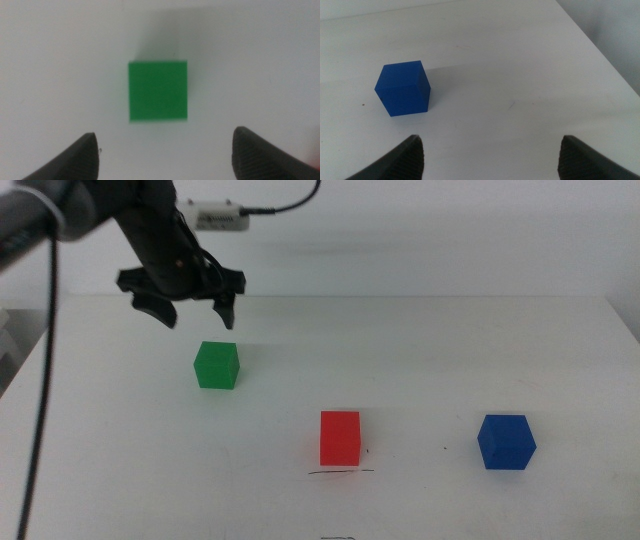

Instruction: Stack red cubes first, then green, then blue cubes in a specific spot.

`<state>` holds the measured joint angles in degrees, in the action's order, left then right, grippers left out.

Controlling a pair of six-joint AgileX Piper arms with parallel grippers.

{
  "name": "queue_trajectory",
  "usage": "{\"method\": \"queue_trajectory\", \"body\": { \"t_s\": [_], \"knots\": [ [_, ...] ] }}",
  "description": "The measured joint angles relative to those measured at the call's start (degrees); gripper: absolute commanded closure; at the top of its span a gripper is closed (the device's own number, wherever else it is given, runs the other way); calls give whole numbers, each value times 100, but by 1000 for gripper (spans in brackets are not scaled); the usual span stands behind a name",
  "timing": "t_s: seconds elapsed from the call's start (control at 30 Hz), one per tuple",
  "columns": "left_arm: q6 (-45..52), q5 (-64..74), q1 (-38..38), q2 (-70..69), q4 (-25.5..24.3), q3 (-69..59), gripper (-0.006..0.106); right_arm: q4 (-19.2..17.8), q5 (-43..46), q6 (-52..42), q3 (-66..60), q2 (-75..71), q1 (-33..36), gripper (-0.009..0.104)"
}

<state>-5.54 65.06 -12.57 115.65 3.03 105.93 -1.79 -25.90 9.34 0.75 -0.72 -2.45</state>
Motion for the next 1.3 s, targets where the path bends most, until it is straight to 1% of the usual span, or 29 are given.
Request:
{"method": "queue_trajectory", "body": {
  "t_s": [0.17, 0.43, 1.07, 1.17, 1.23, 1.3],
  "knots": [
    [171, -516, 0, 447, 139, 0, 12, 0, 0, 0, 0, 0, 0, 17],
    [223, -996, 0, 860, 133, 0, 12, 0, 0, 0, 0, 0, 0, 17],
    [231, -976, 11, 1225, 39, 0, 13, 0, 5, 0, 0, 0, 0, 17],
    [226, -944, 42, 1267, 39, 0, 17, 0, 5, 0, 0, 0, 0, 17],
    [226, -931, 48, 1272, 20, 0, 24, 0, 5, 0, 0, 0, 0, 17],
    [204, -931, 54, 1272, 11, 0, 33, 0, 5, 0, 0, 0, 0, 17]
  ]
}}
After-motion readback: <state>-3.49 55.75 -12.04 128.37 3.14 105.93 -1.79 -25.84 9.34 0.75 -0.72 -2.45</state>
